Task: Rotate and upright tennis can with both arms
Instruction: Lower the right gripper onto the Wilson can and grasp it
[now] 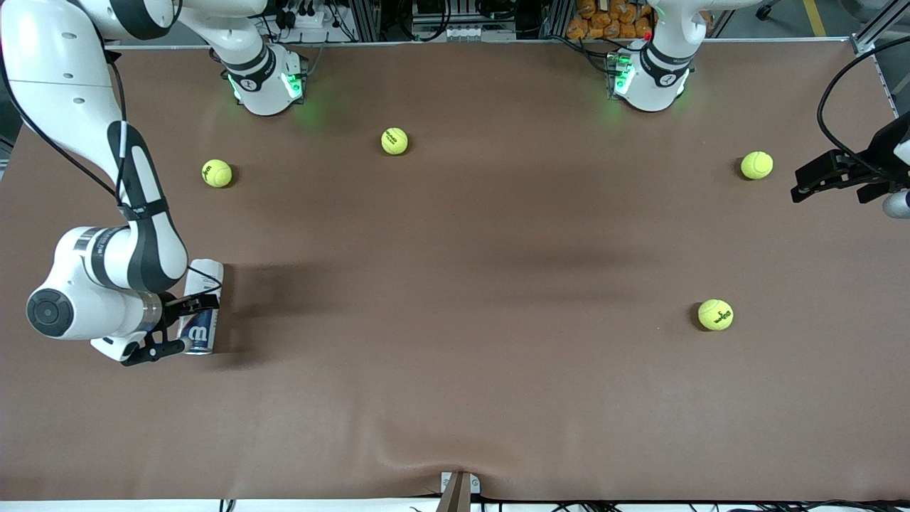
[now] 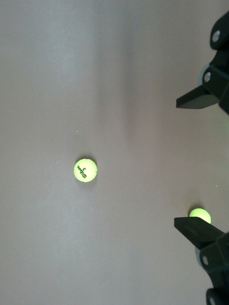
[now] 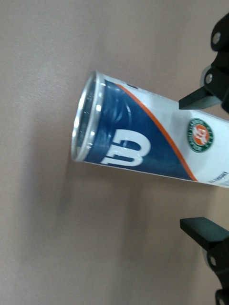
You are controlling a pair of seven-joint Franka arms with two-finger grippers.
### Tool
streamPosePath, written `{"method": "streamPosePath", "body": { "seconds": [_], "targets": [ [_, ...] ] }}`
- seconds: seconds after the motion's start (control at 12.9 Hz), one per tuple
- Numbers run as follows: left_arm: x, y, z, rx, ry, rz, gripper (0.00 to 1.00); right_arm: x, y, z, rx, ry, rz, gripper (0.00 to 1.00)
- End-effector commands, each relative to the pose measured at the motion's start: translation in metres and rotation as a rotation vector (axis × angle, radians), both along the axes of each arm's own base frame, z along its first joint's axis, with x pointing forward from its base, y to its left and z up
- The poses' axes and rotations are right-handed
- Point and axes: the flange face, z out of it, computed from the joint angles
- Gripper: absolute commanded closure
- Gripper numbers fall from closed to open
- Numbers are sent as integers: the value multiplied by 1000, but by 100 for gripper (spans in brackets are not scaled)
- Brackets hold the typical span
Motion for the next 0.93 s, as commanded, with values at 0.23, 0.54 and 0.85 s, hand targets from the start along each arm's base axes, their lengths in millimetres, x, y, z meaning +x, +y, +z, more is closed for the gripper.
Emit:
{"method": "streamPosePath", "body": {
  "seconds": [0.23,0.54,0.85],
  "targets": [
    [-2,1,6,21,-1,8,0,3,-9,-30,-102,-2,100,0],
    [-2,2,5,22,1,10,0,-5,-12,-50,-88,31,92,0],
    [-2,1,5,22,1,8,0,-8,-9,-55,-61,40,73,0]
  ]
}}
